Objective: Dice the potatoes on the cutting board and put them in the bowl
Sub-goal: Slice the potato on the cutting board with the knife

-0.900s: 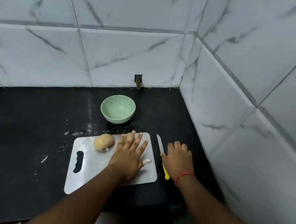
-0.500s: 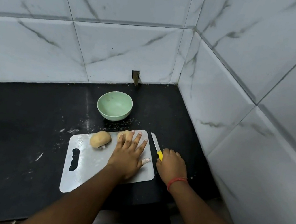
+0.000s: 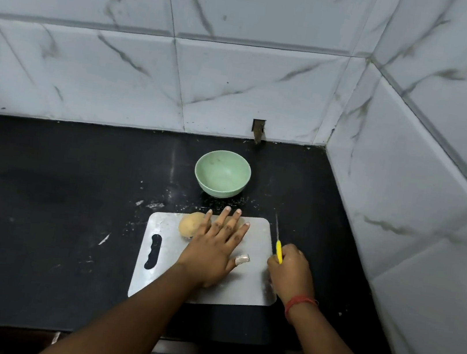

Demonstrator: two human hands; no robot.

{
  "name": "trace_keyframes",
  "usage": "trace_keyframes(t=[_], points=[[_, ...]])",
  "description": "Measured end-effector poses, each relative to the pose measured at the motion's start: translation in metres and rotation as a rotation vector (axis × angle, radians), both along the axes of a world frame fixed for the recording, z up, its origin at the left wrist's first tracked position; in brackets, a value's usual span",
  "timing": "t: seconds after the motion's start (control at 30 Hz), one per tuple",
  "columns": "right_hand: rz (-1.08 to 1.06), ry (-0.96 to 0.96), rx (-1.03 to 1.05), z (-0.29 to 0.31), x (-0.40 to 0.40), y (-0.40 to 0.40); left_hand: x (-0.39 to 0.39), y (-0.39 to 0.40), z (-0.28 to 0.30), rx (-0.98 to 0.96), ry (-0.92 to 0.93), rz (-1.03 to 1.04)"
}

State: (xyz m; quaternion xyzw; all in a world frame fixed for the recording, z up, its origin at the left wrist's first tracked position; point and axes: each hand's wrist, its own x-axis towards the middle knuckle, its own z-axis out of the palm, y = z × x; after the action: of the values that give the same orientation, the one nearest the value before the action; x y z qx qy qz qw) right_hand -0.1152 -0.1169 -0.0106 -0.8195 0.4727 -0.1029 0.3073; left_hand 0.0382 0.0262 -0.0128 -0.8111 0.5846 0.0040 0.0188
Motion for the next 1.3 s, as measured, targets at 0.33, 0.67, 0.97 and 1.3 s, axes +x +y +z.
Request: trace_keyframes(t=[0.33, 0.67, 0.97, 1.3], points=[[0.223, -0.157, 0.06, 0.014, 0.036, 0.047, 0.05, 0.039, -0.002, -0.06, 0.082, 0.301], [0.379, -0.069, 0.151, 0.018, 0.053, 0.065, 0.076, 0.043, -0.008, -0.141, 0.364, 0.241], [0.426, -0.002, 0.169, 0.023, 0.059, 0.069, 0.083, 0.046, -0.009, -0.169, 0.451, 0.257], [0.467, 0.058, 0.169, 0.02, 0.057, 0.077, 0.077, 0.061, -0.007, -0.149, 0.464, 0.247]])
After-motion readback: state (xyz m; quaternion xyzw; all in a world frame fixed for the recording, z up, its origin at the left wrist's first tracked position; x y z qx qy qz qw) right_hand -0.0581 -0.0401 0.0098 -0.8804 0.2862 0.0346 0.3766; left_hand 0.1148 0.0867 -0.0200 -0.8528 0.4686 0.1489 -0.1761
